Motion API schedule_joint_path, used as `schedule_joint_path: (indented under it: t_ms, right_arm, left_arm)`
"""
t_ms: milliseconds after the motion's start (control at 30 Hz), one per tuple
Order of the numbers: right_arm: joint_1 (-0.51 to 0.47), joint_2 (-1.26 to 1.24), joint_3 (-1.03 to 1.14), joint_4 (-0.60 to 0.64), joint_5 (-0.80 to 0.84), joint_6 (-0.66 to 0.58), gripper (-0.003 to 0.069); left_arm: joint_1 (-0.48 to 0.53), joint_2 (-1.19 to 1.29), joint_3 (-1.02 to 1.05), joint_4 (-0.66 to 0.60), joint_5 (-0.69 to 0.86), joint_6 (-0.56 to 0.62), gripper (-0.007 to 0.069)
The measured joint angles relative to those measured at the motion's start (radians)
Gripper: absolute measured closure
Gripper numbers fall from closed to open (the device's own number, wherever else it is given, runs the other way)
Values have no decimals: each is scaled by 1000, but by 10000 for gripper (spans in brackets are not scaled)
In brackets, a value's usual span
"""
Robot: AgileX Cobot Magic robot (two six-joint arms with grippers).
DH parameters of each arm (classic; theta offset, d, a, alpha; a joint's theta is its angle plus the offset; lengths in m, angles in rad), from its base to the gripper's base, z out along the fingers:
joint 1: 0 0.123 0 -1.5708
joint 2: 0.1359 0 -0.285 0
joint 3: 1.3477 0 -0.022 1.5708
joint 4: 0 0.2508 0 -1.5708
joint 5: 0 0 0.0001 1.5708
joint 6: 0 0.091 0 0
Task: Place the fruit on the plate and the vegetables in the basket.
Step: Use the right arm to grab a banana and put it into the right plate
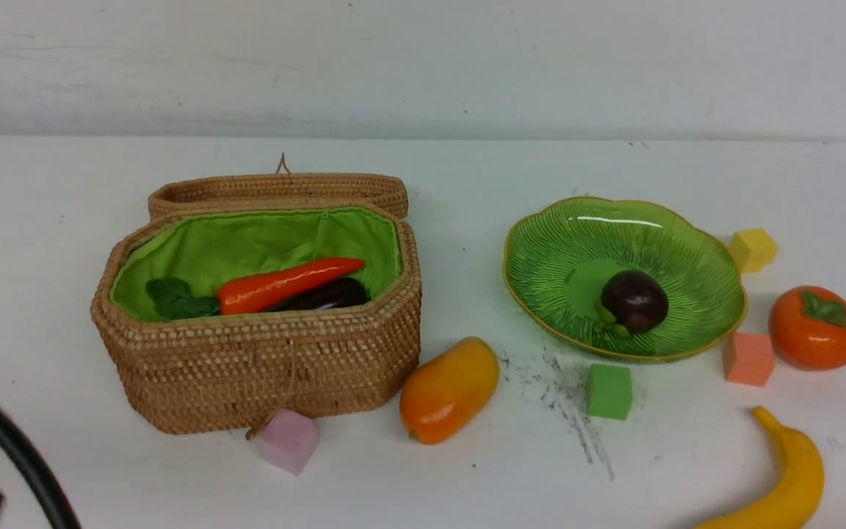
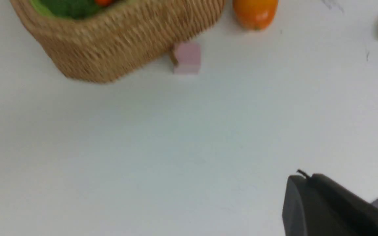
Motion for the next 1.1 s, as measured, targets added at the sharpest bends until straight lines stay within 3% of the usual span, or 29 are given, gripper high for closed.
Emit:
schedule_joint_path:
  t_ms: [167,367,833,1100]
  right_arm:
    - [0,0,0,0,0,0,416]
    - [0,0,0,0,0,0,416]
    - [0,0,0,0,0,0,416]
    - [0,0,0,0,0,0,416]
  left_arm:
    - [0,-68,261,-126,-241,-25,638]
    - [0,-76,315,-237,-450,-32,638]
    - [0,-76,317,-245,-518,-35,638]
    - [0,-76,317,-258,-644,-35,638]
